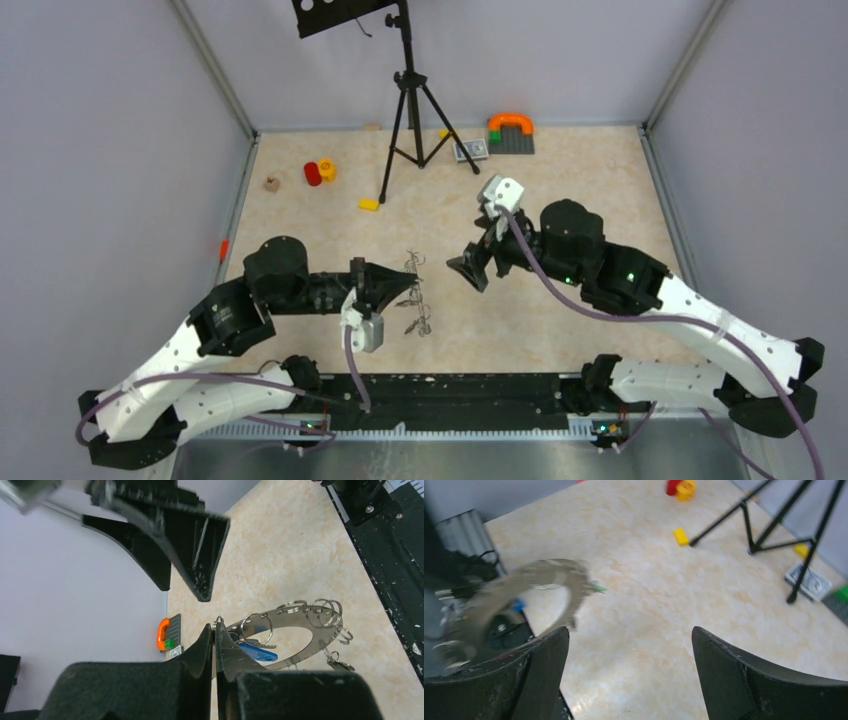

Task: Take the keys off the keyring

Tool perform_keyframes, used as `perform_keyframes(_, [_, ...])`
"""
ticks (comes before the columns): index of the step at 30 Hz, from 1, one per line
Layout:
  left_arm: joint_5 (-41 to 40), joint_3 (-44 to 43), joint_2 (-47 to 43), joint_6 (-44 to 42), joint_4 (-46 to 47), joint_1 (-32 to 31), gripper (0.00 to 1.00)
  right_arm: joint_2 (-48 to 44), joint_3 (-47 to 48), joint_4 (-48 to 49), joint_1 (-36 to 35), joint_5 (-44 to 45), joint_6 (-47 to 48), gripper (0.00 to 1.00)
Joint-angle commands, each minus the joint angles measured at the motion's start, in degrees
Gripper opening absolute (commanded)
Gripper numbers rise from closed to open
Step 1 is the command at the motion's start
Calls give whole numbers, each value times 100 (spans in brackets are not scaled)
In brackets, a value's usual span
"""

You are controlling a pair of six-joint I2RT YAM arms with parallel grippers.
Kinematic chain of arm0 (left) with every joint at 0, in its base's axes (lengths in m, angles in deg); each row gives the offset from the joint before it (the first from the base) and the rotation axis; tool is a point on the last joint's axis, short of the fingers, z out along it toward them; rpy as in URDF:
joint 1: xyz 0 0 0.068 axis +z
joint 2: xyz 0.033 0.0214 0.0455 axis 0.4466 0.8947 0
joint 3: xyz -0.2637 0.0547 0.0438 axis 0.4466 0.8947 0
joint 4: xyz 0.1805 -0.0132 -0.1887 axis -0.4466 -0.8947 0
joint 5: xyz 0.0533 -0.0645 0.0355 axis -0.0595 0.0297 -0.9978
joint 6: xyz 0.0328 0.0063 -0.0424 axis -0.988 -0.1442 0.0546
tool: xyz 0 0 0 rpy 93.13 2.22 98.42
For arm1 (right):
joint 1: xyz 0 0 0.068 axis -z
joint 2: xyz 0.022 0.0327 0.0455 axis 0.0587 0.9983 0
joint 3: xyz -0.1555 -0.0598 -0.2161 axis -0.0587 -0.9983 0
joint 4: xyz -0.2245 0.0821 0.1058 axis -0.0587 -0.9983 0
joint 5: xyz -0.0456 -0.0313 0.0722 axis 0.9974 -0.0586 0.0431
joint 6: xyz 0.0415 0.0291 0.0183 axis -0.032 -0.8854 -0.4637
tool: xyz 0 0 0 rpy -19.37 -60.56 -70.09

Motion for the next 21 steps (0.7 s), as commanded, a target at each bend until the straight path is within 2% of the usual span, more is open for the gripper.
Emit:
perform_keyframes(1, [-193, 32, -137, 465, 503, -2, 0, -234, -663, 1085, 1145, -74, -1428, 92])
perform_keyframes(3, [-227, 12, -162, 606, 489, -1, 0, -413, -1076, 1484, 1540, 77, -1634, 92])
perform_keyframes(6, [-244, 60, -302, 771, 518, -1, 0, -628, -1555, 1840, 2059, 769, -1740, 92])
perform_keyframes(12, [-247, 183, -583, 1053, 664, 1, 0, -962, -2872, 2986, 2983, 2458, -1141, 92])
perform_keyframes(18, [-106, 176, -802, 1325, 761, 0, 0, -696, -4339, 4884, 4198, 2821, -149, 95])
perform_keyframes(21, [-88, 179, -851, 1386, 746, -1, 0, -194, -4790, 5599, 4794, 2545, -209, 95])
